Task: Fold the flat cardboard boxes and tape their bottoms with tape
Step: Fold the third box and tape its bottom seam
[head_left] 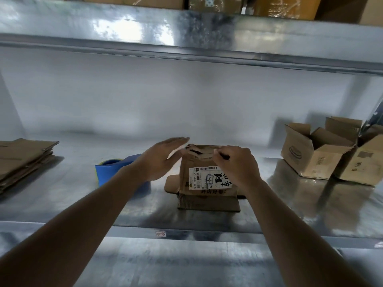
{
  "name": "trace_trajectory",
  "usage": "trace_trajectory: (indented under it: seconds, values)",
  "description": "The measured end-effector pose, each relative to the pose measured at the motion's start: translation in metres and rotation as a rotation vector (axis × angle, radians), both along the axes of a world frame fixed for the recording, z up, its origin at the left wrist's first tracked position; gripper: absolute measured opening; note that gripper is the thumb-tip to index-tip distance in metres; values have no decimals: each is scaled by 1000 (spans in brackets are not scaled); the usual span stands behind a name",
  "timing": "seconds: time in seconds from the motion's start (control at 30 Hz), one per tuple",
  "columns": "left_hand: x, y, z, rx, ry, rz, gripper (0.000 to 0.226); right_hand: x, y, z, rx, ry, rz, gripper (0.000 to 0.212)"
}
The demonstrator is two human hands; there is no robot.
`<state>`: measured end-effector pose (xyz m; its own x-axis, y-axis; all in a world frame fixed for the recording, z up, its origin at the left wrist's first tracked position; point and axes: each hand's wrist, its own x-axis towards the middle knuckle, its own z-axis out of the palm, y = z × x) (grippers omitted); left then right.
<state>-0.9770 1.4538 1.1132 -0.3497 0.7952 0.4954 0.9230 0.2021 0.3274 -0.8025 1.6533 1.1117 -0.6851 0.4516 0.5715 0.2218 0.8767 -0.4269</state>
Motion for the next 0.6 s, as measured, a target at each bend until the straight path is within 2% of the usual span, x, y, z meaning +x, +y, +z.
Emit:
trace_trajectory:
  seconds: [0.07,0.17,0.23,0.3,0.4,0.6]
  values:
    - [-17,-17,1,24,68,213,44,0,-4,3,7,-20,-30,33]
    - [-36,-46,3,-263,28,603,49,-1,-10,6,-2,-40,-69,30]
    - [-45,-65,-3,-408,-22,713,54,-4,-14,7,24,-54,-94,27]
    - [-52,-79,-11,-485,-82,750,58,-7,-17,5,65,-61,-117,21]
    - [-55,-89,-18,-564,-147,722,51,-11,-19,-2,110,-55,-151,17]
    - [-62,-93,-16,-447,-170,608,45,-11,-21,-4,110,-41,-153,17]
